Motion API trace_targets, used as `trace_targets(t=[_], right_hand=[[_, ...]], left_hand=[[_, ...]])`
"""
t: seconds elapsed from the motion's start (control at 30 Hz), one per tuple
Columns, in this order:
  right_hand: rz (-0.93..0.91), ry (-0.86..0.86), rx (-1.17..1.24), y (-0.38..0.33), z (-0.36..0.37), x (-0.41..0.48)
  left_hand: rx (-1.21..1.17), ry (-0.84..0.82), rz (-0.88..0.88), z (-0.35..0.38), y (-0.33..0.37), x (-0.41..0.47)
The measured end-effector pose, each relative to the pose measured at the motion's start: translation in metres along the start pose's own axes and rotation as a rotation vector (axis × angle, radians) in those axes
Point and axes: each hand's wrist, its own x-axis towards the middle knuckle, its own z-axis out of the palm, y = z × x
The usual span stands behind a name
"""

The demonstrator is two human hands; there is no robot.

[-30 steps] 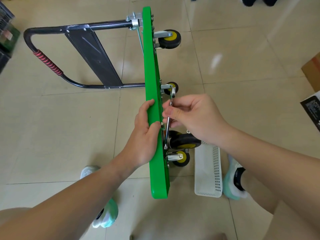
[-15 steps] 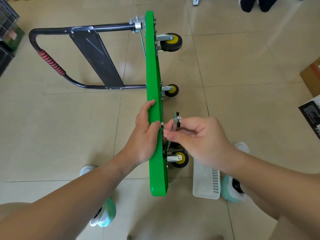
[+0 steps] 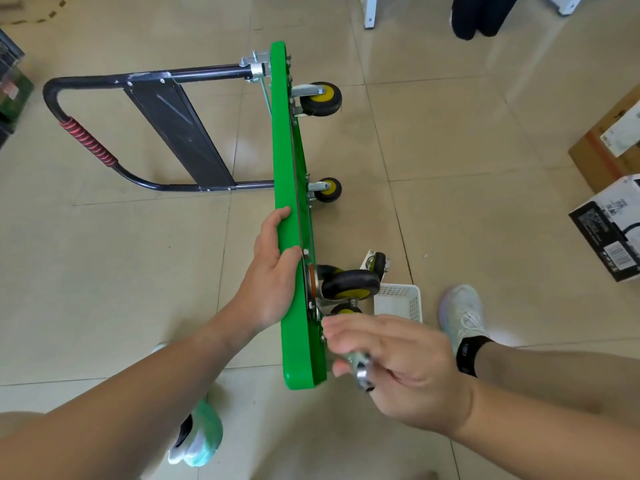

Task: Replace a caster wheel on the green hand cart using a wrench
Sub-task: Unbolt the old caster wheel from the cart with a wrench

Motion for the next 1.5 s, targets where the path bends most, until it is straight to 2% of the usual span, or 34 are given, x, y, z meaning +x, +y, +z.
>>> trace_targets(t=[0.1, 0.17, 0.27, 0.43, 0.57, 0.7, 0.87, 1.17, 1.4, 1.5], right_hand=[[0.089, 0.149, 0.018, -0.005, -0.008, 0.011], [0.226, 0.188, 0.064, -0.001, -0.01, 0.019], [0.476, 0.151, 0.249, 0.014, -0.008, 0.026], [0.568, 0.098, 0.338, 0.032, -0.001, 0.024], [0.488, 0.113, 0.216, 0.035, 0.005, 0.017], [0.196, 0.076, -0.022, 0.035, 0.01, 0.005], [0.046, -0.003, 0.016, 0.034, 0.014, -0.005], [-0.186, -0.221, -0.101, 0.045, 0.018, -0.014], [-0.192, -0.256, -0.085, 0.046, 0.014, -0.017], [-0.11, -0.156, -0.069, 0.038, 0.014, -0.014]], left_hand=[[-0.008, 0.002, -0.008, 0.0, 0.001, -0.001], [0.0, -0.001, -0.004, -0.001, 0.001, -0.001], [0.008, -0.005, -0.002, 0.0, 0.0, 0.0], [0.003, -0.004, 0.001, 0.0, -0.001, 0.0], [-0.001, -0.001, 0.016, -0.001, -0.002, 0.0], [-0.007, -0.005, 0.014, -0.002, -0.002, -0.001], [-0.007, -0.014, 0.005, -0.002, -0.002, 0.0], [0.014, -0.016, 0.0, -0.002, 0.0, -0.001], [-0.016, -0.024, -0.014, -0.002, 0.001, -0.002], [-0.011, -0.03, -0.019, -0.002, 0.001, -0.002]])
